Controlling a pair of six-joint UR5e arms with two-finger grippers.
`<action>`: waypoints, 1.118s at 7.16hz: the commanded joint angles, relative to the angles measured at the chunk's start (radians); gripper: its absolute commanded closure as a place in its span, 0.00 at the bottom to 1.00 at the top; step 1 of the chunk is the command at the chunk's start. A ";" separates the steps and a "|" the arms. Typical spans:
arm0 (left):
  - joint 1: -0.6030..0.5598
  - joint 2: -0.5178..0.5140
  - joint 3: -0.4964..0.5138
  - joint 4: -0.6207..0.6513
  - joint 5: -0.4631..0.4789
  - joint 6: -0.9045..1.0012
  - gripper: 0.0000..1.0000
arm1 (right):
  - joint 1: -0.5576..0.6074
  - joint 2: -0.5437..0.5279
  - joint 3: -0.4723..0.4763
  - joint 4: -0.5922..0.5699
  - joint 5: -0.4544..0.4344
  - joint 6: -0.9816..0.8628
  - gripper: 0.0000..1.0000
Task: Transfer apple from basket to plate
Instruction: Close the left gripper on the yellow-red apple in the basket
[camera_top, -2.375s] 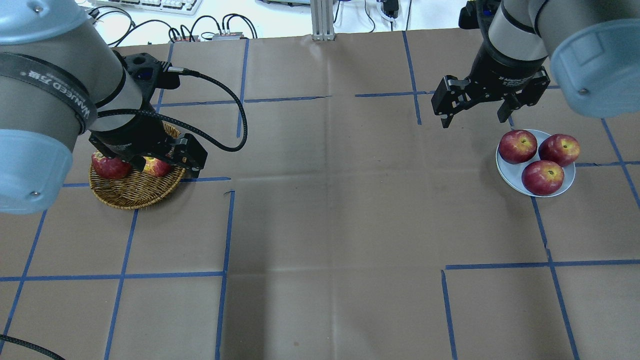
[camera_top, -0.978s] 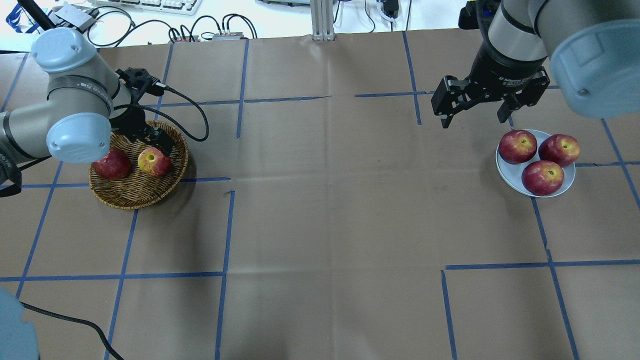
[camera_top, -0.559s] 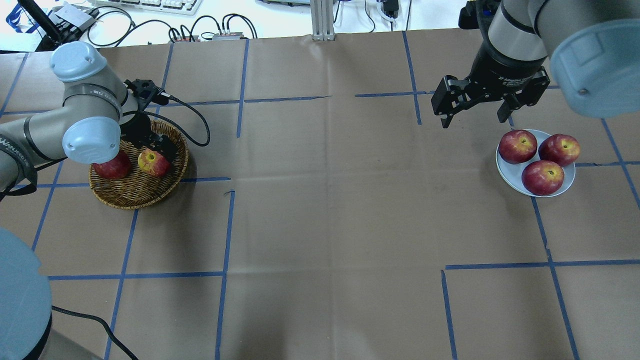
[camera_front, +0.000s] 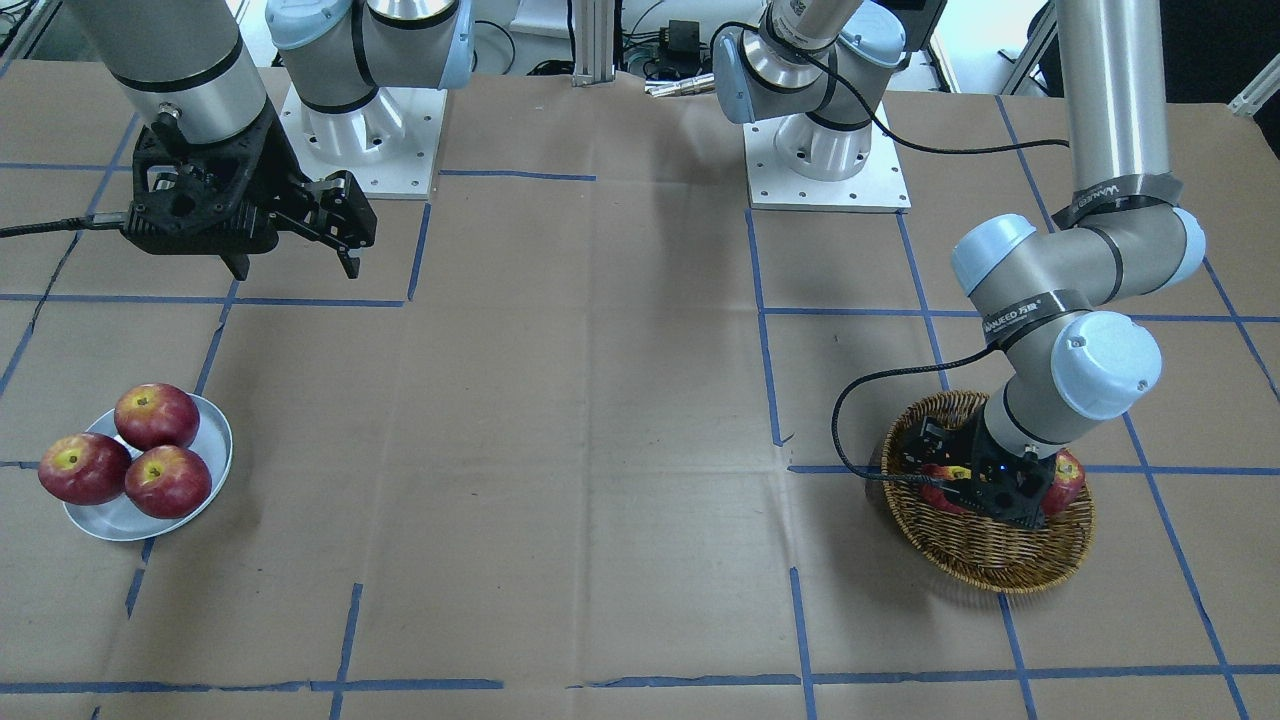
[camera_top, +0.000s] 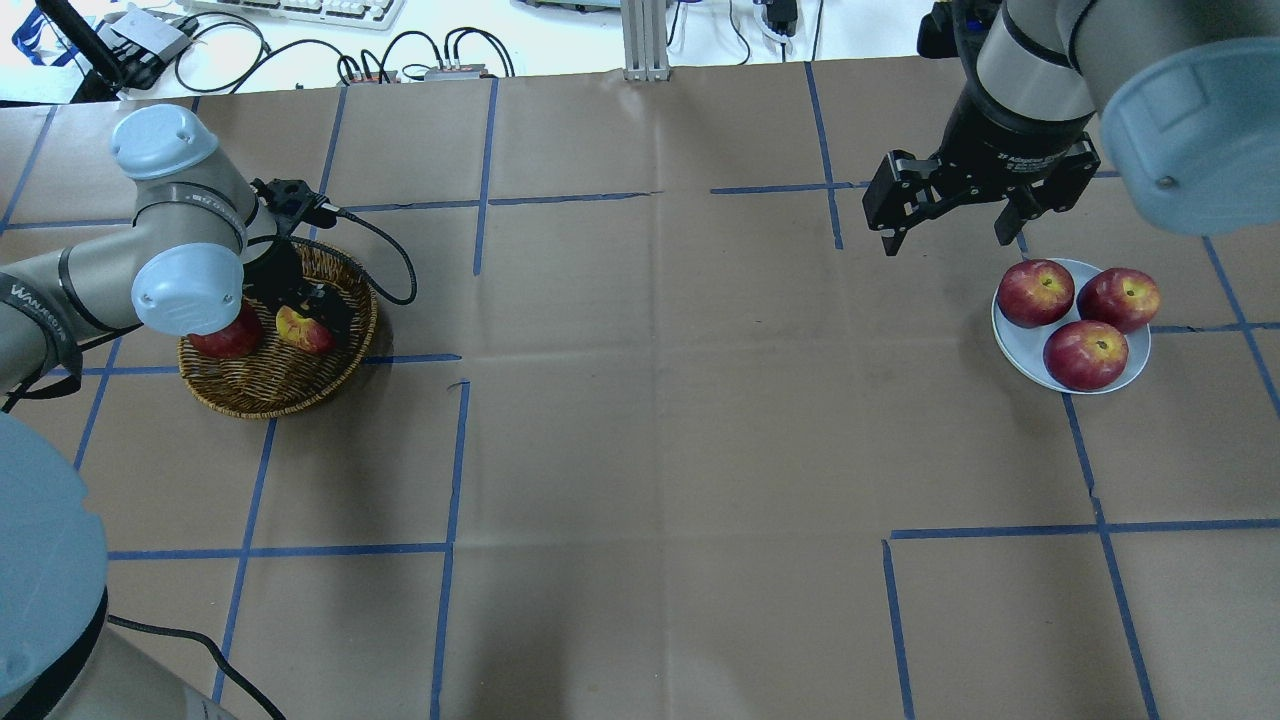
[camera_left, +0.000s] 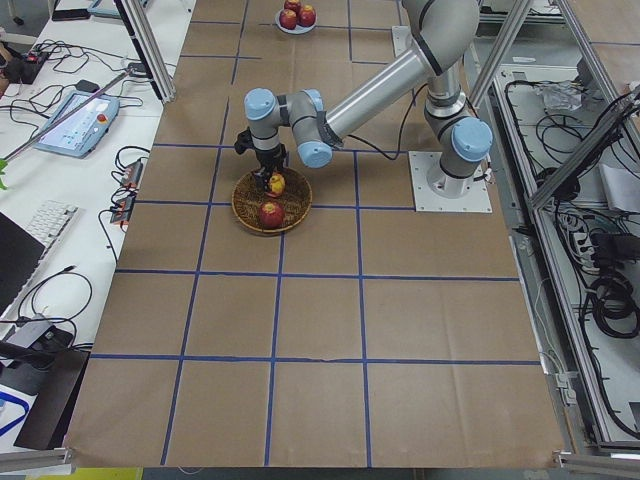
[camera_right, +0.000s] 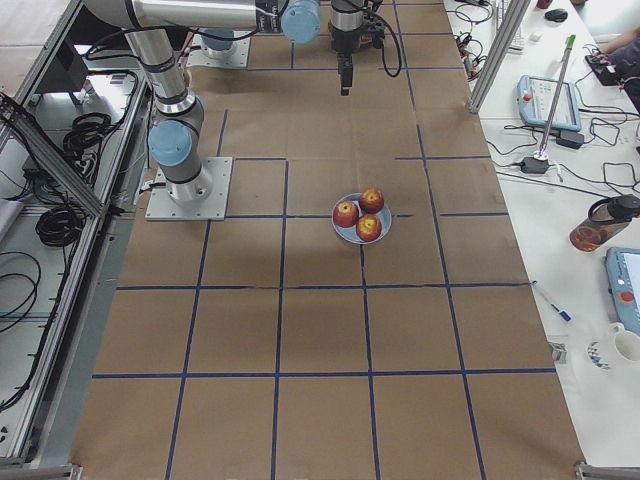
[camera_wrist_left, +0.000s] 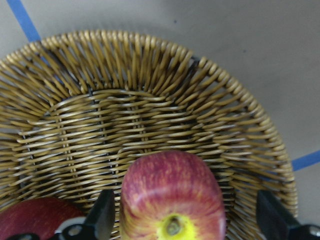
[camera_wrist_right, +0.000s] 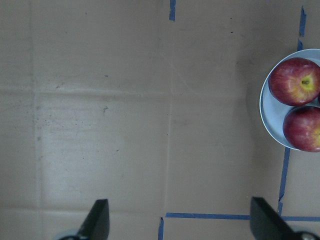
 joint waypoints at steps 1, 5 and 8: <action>0.008 -0.022 -0.007 0.002 -0.004 -0.003 0.01 | 0.000 0.000 0.000 0.000 0.000 0.000 0.00; -0.021 0.005 0.019 0.002 -0.005 -0.048 0.53 | 0.000 0.000 0.000 0.000 0.000 0.000 0.00; -0.249 0.062 0.063 -0.052 0.002 -0.379 0.53 | 0.000 0.000 0.000 0.000 -0.002 -0.002 0.00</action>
